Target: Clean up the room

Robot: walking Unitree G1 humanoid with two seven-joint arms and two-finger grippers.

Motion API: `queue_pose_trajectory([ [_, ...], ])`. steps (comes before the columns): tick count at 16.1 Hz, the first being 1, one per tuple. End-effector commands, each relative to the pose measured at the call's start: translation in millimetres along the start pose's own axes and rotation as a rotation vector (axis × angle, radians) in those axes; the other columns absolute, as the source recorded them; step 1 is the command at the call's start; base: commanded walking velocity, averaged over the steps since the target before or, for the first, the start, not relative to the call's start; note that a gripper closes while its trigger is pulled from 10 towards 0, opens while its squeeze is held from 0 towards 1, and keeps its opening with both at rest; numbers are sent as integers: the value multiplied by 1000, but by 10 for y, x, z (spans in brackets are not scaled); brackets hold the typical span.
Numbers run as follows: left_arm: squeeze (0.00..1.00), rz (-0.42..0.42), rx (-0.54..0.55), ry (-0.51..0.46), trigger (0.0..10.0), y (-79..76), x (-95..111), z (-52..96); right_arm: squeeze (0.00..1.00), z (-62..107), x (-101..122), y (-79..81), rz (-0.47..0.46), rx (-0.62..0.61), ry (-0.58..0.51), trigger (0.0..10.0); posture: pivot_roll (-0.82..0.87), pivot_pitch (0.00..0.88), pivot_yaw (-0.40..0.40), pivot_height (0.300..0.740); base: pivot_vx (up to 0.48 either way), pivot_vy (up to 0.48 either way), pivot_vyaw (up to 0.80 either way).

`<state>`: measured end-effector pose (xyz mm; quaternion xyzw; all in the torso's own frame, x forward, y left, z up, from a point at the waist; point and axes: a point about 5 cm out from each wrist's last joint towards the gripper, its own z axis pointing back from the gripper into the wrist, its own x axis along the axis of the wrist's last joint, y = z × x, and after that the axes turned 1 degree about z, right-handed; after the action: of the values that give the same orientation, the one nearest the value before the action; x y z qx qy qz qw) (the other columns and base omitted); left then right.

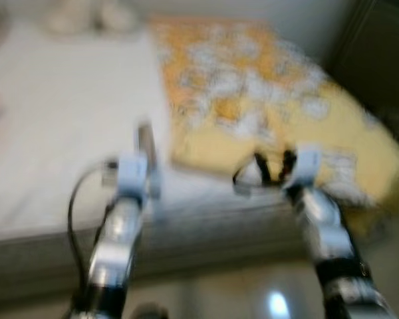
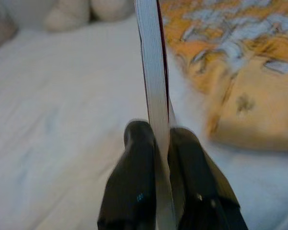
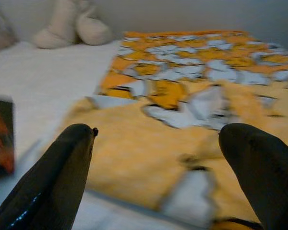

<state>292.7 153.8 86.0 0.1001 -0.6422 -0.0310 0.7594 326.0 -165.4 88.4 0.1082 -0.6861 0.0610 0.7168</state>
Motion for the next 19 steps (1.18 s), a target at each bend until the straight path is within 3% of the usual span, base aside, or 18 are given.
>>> queue_pose_trajectory([
  [1,0,-18,36,-63,10000,59,132,-29,0,-55,54,69,-10,35,-14,10000,68,0,-80,740,0,476,463],
  [3,0,-16,56,-70,10000,109,131,-32,0,-69,43,138,-21,67,-11,10000,76,0,-92,740,0,465,450],
  [8,0,-72,74,-112,10000,137,192,-34,0,-99,6,234,-29,116,3,10000,102,0,-106,740,0,0,441],
  [13,0,-91,97,-106,10000,205,177,-39,0,-95,-56,261,-13,102,31,10000,113,0,-98,740,0,-480,364],
  [19,0,-107,78,-158,10000,189,311,-116,0,-72,-103,312,-41,97,24,10000,98,0,-71,740,0,0,0],
])
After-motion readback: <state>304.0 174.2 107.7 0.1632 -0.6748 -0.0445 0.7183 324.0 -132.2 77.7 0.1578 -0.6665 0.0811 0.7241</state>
